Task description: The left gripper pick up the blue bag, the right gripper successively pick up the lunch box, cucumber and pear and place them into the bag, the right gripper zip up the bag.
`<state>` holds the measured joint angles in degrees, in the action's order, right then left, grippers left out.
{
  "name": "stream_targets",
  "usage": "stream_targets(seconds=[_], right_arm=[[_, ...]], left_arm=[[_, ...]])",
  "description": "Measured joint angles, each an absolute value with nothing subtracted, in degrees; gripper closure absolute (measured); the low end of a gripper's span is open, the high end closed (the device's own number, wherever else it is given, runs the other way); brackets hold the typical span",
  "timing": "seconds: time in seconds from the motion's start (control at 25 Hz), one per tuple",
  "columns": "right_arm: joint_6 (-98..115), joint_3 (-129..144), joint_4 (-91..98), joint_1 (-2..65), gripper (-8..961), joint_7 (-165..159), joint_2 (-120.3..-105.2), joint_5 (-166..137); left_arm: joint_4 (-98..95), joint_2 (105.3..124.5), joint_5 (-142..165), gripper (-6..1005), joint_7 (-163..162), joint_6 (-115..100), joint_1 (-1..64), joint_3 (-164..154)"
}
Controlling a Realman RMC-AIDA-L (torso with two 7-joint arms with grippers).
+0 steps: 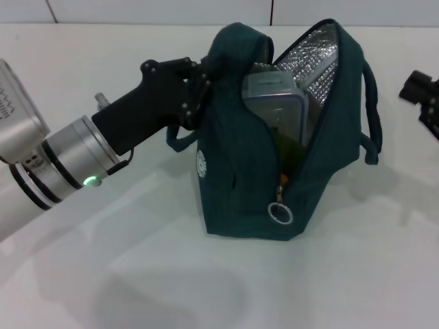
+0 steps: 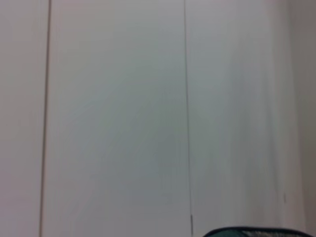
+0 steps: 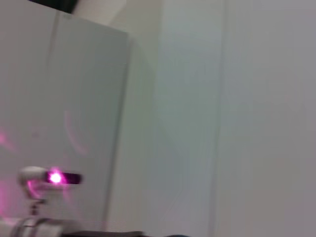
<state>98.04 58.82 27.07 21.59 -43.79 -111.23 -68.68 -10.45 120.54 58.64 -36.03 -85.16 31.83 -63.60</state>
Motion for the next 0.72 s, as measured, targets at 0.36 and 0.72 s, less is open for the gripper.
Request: stream_targets(seconds=[0.36,0.72], right_arm=[[101.2,59.4,33.1,26.6,724,-54.7,-110.98,-89.9],[94.9,59.7,33.3,29.3,601,-55.9,-115.08,-101.1]], left_arm=[[-10.1,120.63,57.6,887,-34.6,-85.1,31.9,-63.5],[-10.0,120.67,57.5,858,-34.6,-85.1,32.0,-63.7]])
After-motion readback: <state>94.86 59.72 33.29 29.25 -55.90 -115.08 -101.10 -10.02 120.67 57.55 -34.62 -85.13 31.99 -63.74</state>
